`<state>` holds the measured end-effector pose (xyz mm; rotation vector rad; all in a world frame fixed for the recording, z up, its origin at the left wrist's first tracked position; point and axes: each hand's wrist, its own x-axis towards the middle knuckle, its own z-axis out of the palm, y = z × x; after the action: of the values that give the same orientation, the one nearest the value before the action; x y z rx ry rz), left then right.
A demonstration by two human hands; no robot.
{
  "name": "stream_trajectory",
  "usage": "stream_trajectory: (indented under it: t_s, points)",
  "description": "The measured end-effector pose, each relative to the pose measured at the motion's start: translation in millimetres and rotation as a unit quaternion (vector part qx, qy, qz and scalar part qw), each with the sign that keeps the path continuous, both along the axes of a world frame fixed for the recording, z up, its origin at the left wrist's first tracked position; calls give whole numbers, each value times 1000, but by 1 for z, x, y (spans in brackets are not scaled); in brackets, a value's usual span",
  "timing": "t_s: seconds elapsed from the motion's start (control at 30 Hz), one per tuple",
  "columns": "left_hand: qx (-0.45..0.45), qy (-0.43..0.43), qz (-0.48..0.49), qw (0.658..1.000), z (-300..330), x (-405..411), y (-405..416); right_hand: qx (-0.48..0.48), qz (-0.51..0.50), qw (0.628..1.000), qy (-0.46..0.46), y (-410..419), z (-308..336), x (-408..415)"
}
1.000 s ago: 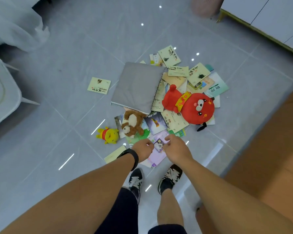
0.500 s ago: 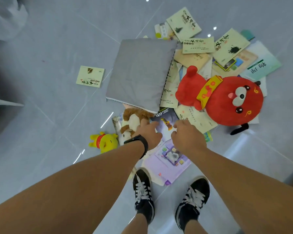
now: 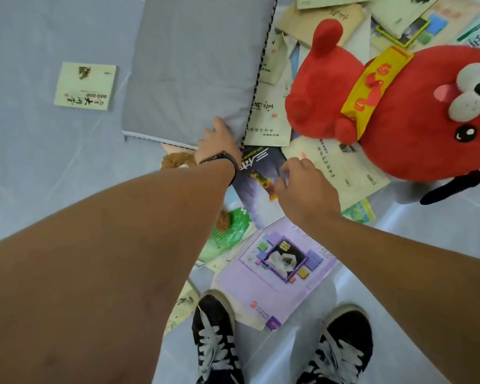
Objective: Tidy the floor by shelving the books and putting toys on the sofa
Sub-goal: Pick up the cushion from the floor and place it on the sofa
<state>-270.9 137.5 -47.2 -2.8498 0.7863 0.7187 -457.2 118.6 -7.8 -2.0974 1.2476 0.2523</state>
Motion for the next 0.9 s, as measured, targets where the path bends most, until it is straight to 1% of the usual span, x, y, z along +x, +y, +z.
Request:
stream_trajectory:
  t_s: [0.07, 0.13, 0.2, 0.27, 0.37, 0.57, 0.63, 0.67, 0.73, 0.9]
  points:
    - [12, 13, -26, 1000, 10, 11, 0, 6, 14, 1000, 4, -2, 9, 2]
    - [3, 36, -33, 999, 35, 18, 1, 9, 32, 999, 10, -9, 30, 9]
    - [-29, 50, -39, 998, 69, 19, 6, 8, 41, 999, 12, -18, 56, 16]
    - [-64, 45, -60, 995, 108, 17, 10, 4, 50, 999, 22, -22, 90, 22]
    - [-114, 30, -73, 990, 176, 20, 5, -5, 82, 996, 34, -26, 152, 33]
    - [-160, 18, -81, 984, 344, 11, -2, -74, 109, 991, 15, -44, 305, 43]
    - [-161, 31, -99, 982, 385, 0, -1, -89, 117, 989, 15, -50, 341, 40]
    - [-162, 36, -112, 980, 418, -6, 3, -95, 119, 988, 11, -52, 370, 36]
    - [-161, 58, -141, 975, 458, -25, 12, -96, 123, 988, 13, -56, 403, 25]
    - [-163, 132, -223, 952, 560, -88, 48, -83, 159, 982, 55, -53, 489, -49]
